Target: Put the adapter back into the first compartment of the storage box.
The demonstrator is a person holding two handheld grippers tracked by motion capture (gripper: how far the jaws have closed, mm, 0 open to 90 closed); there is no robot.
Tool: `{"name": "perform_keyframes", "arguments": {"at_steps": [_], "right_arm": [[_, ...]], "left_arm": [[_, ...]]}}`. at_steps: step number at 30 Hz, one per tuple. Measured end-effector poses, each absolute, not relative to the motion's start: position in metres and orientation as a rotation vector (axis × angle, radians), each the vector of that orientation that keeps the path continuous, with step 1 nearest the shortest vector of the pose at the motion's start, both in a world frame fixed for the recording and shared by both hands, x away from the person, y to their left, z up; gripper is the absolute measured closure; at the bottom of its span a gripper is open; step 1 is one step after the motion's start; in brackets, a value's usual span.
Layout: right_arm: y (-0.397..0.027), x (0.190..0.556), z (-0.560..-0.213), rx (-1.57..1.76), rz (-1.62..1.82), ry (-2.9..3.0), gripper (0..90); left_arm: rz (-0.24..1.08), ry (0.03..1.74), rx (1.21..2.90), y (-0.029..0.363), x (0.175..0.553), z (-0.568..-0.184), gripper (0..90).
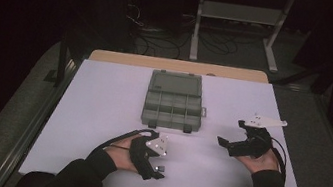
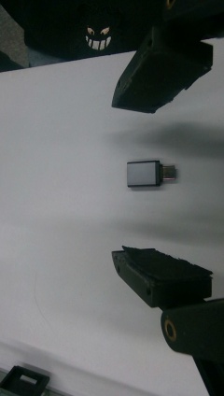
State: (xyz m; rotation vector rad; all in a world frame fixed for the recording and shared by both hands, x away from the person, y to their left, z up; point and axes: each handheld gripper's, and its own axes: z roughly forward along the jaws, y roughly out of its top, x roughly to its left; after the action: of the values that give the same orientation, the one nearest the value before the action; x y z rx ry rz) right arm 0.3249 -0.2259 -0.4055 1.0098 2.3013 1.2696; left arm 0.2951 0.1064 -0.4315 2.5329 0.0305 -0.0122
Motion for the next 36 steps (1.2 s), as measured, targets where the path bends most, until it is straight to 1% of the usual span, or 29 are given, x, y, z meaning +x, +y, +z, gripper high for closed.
{"name": "perform_keyframes", "arguments": {"at_steps": [7, 12, 18, 21, 22, 30, 32, 36], "right_arm": [[-0.2249, 0.3254, -0.4066, 1.006, 1.261, 2.318, 0.0], [-0.2248, 0.3255, -0.4068, 1.005, 1.261, 2.320, 0.0], [-0.2249, 0.3255, -0.4068, 1.006, 1.262, 2.321, 0.0], [-0.2248, 0.3256, -0.4069, 1.005, 1.263, 2.321, 0.0], [-0.2248, 0.3256, -0.4069, 1.005, 1.263, 2.321, 0.0], [-0.2253, 0.3256, -0.4066, 1.003, 1.262, 2.317, 0.0], [-0.2255, 0.3255, -0.4062, 1.002, 1.261, 2.309, 0.0], [-0.2263, 0.3252, -0.4055, 1.003, 1.263, 2.301, 0.0]], "left_arm": [[-0.022, 0.018, 2.538, 0.1082, 0.2958, -0.4326, 31.7], [-0.034, 0.002, 2.548, 0.1070, 0.2944, -0.4342, 42.6], [-0.033, -0.004, 2.557, 0.1065, 0.2945, -0.4352, 53.0], [-0.034, -0.007, 2.560, 0.1063, 0.2945, -0.4355, 56.8], [-0.033, -0.008, 2.562, 0.1063, 0.2944, -0.4357, 56.8], [-0.018, -0.026, 2.564, 0.1066, 0.2942, -0.4361, 68.5], [-0.020, -0.033, 2.562, 0.1069, 0.2945, -0.4362, 72.9], [-0.019, -0.039, 2.558, 0.1074, 0.2955, -0.4364, 75.8]]}}
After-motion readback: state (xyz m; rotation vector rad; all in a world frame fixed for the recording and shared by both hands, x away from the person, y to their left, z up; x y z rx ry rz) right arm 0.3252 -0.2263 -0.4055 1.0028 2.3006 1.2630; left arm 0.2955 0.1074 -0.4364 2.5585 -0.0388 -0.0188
